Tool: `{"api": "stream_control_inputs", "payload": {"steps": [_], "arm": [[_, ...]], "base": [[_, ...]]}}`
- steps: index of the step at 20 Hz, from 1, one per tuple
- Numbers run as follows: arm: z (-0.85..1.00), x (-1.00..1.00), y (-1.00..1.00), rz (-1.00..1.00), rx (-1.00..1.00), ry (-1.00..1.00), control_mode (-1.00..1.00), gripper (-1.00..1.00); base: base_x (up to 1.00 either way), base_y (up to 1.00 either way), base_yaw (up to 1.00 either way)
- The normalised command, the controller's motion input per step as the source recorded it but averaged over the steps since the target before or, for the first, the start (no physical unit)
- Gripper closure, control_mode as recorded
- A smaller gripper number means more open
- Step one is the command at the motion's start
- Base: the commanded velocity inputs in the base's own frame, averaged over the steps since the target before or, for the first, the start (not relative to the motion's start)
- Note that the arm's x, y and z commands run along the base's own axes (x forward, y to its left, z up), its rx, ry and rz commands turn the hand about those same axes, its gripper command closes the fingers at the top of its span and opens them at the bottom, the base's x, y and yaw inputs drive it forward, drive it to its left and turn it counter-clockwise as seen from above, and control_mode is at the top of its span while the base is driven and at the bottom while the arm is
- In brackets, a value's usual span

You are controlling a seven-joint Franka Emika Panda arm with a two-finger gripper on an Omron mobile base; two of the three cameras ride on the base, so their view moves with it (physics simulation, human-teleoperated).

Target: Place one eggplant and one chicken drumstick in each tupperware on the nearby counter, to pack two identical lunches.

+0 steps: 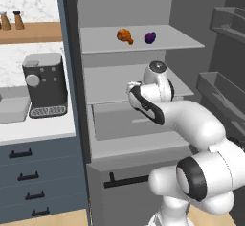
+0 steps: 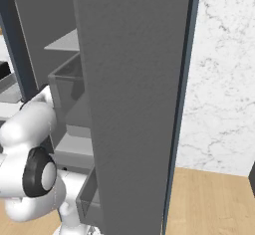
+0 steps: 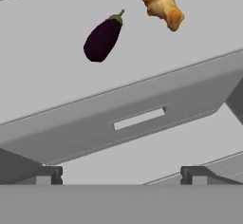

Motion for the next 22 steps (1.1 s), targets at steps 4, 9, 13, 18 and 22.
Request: {"api": "stream_control_inputs", "payload": {"steps": [4, 9, 13, 18, 22], "arm": [[-0.09, 0.77, 0.02, 0.0, 0.0, 0.04, -1.0, -1.0], [-0.2, 0.7, 0.0, 0.0, 0.0, 0.0, -1.0, -1.0], [-0.15, 0.6, 0.0, 0.0, 0.0, 0.0, -1.0, -1.0], [-0.09, 0.46, 0.0, -0.02, 0.0, 0.0, -1.0, -1.0], [-0.19, 0.46, 0.0, -0.04, 0.0, 0.0, -1.0, -1.0]], "base": [[0.0, 0.0, 0.0], [0.0, 0.0, 0.0], [0.0, 0.0, 0.0], [0.0, 0.0, 0.0], [0.0, 0.0, 0.0]]}}
